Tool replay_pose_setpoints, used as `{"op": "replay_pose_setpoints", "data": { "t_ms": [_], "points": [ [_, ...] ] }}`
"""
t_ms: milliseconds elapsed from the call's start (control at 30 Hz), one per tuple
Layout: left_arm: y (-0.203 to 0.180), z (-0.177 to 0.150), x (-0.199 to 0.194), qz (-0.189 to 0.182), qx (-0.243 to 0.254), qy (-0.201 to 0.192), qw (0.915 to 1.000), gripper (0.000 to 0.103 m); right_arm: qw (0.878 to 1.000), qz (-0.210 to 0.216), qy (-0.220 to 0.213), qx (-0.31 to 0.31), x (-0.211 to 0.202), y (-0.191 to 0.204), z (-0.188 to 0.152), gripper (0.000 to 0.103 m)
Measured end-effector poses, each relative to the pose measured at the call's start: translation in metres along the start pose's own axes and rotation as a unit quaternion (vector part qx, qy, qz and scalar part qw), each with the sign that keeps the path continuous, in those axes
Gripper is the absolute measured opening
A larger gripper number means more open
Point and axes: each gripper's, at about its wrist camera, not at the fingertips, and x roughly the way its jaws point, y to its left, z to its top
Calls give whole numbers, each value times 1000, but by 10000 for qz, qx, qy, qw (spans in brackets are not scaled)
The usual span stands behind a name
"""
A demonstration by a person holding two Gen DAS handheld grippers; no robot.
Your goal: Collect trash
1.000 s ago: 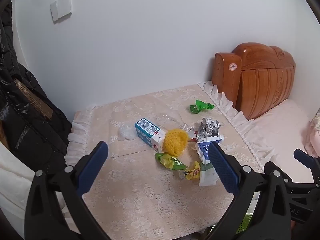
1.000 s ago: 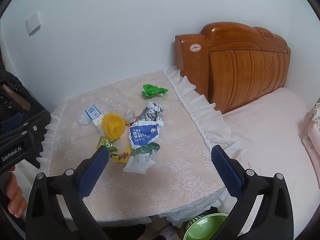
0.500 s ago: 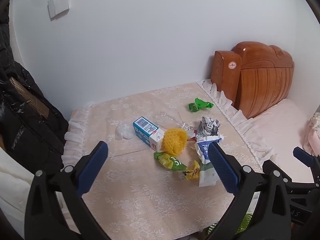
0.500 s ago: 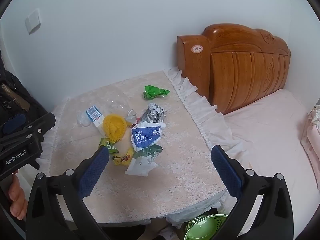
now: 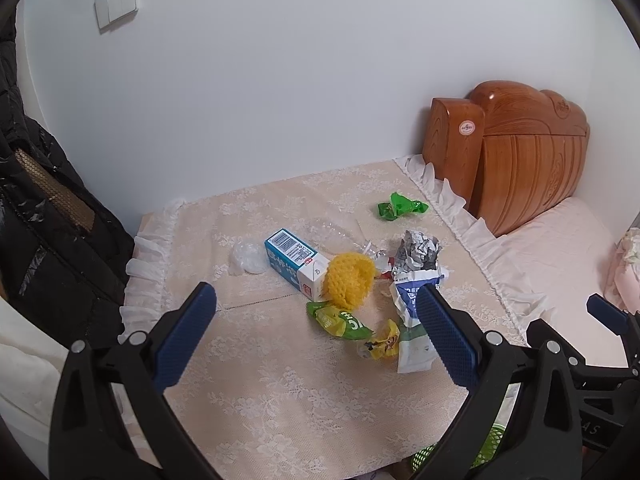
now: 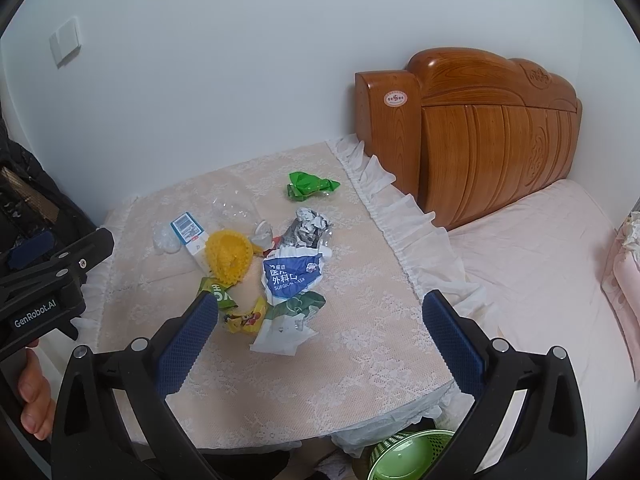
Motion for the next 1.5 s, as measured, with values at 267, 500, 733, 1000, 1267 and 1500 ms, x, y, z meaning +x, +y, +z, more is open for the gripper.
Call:
{"op": "replay_pose_setpoints", "data": {
  "t_ms": [267, 500, 733, 1000, 1267, 1500],
  "points": [
    [0, 0, 1, -2, -2, 12, 10000, 96, 10000, -10, 3, -4, 0, 1, 0, 101],
    [0, -1, 2, -36, -11, 37, 10000, 96, 10000, 16, 33, 28, 0, 1, 1, 101],
    [1, -1, 6, -65, -9, 79, 9999, 95, 10000, 6, 47, 18, 1, 2, 0, 101],
    [1, -2, 6, -69, -32, 98, 9999, 96, 10000, 1, 57, 13, 1, 3, 0, 101],
    [3, -2, 5, -81, -37, 107, 9999, 95, 10000, 0, 67, 13, 2, 5, 0, 101],
    [4, -1, 6, -82, -35, 116, 9999, 95, 10000, -2, 68, 11, 1, 6, 0, 101]
  ]
}}
